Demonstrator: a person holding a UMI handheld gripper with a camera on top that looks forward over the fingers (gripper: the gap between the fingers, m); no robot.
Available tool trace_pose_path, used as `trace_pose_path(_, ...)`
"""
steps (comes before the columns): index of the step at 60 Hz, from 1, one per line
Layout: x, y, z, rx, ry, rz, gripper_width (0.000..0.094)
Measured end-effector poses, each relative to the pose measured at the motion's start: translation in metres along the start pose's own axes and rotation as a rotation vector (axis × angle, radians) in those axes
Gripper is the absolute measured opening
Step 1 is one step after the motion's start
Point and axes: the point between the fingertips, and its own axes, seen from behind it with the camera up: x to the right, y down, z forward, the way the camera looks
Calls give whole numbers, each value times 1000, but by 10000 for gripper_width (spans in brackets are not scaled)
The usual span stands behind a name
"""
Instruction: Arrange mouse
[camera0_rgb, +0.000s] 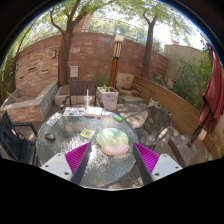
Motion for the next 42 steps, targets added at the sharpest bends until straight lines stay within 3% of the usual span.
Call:
trace_pose_path(6, -2, 21, 2, -39, -5, -8, 849)
trace_pose_path(14, -31, 91, 27, -119, -38, -35, 848)
trace_pose_path(26, -120, 173, 62, -250, -175, -91, 850)
trace_pose_path(42, -301, 152, 161, -177, -346, -157, 851)
